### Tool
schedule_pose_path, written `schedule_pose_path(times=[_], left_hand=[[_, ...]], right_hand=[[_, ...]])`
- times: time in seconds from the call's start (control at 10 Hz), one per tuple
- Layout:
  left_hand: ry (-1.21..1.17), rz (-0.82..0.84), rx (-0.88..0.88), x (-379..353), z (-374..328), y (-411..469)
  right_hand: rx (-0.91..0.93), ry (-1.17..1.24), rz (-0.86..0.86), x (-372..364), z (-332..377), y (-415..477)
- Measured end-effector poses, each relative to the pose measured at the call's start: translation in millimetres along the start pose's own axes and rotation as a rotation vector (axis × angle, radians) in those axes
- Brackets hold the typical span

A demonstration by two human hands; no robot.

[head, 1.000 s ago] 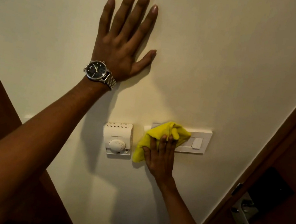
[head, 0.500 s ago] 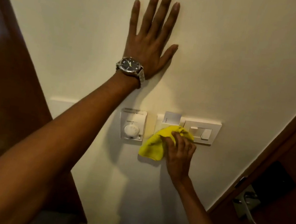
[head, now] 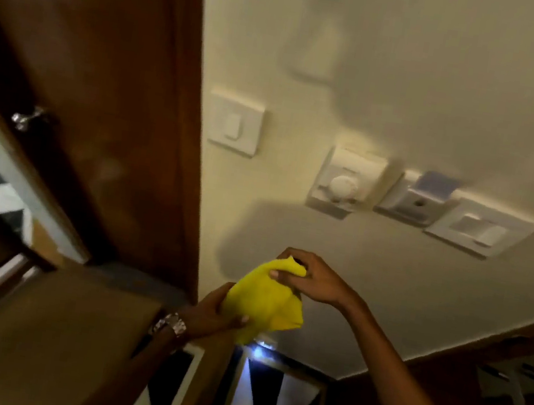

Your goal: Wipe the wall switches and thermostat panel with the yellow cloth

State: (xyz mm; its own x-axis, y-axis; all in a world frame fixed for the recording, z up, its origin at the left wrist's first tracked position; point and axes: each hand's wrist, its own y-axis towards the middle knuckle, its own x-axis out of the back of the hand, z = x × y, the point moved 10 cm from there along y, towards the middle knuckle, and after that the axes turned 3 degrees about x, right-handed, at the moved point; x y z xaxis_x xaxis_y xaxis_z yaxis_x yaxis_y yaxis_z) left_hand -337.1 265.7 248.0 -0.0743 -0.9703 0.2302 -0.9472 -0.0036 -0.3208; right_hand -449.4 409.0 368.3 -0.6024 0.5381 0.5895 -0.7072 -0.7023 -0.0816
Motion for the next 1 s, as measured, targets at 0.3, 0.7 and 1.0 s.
schedule_pose_path(times=[0.3,0.7,1.0], left_hand=[[-0.255,-0.271,0.442,144.4,262.9,-82.9],[-0.136,-0.791,0.748,217.7,563.1,-133.6],[0.278,-0.573,0.843,193.3,548.8,-132.2]], right_hand=[[-0.219,0.202,0.357,-281.5,-49.5,156.0],[-0.035,-0.097,0.369,-623.4,-152.0,221.2],[0.137,-0.658,0.56,-623.9,-167.8,200.0]])
